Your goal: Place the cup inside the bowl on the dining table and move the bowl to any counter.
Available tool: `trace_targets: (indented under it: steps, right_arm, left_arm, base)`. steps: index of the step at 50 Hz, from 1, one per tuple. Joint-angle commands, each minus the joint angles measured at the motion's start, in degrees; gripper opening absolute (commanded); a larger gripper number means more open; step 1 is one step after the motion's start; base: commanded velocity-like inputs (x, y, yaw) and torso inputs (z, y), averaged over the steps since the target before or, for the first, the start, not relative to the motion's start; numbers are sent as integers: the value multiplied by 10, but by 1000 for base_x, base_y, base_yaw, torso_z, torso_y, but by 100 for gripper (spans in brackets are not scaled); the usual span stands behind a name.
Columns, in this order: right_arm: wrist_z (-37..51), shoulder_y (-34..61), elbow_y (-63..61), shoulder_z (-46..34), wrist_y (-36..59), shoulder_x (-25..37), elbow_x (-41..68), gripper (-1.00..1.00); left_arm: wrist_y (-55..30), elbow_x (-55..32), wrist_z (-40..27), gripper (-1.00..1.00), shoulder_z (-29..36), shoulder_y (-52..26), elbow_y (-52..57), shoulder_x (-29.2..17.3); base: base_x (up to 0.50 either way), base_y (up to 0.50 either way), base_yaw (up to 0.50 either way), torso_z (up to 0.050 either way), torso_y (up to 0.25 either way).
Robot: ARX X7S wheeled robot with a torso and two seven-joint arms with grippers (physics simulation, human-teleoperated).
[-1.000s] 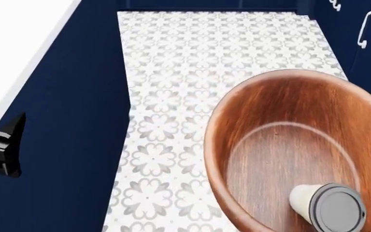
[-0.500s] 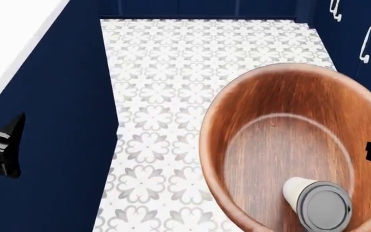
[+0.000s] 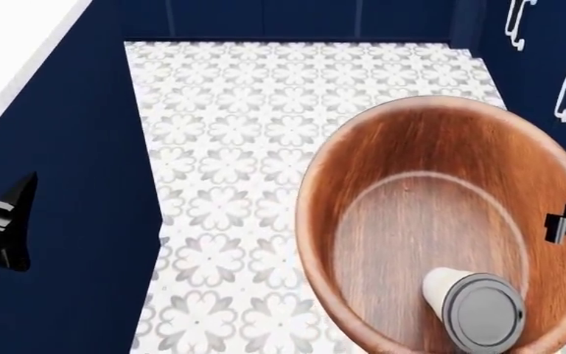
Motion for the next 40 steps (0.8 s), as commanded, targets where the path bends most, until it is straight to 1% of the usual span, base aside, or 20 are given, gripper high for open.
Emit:
trace_targets:
  steps: [1,11,20,23,40]
  right_arm:
    - [-20,23,23,-1,-12,-20,-14,-100]
    - [-22,7,17,2,-23,-17,-12,-100]
    - [-19,5,18,4,-29,-18,-9,-100]
    - [-23,9,19,2,-27,-19,-13,-100]
    - [-24,4,15,1,-28,-17,-8,-100]
  left_arm:
    - [20,25,5,100,15,3,-9,-3]
    - [25,24,7,100,15,8,-10,-5]
    - [24,24,1,100,24,3,-11,1]
    - [25,23,4,100,19,5,-12,-4]
    - [28,20,0,100,21,7,-11,-2]
  base:
    - [500,0,0,0,10]
    - [500,0,0,0,1]
    - [500,0,0,0,1]
    - [500,0,0,0,4]
    - [500,0,0,0,2]
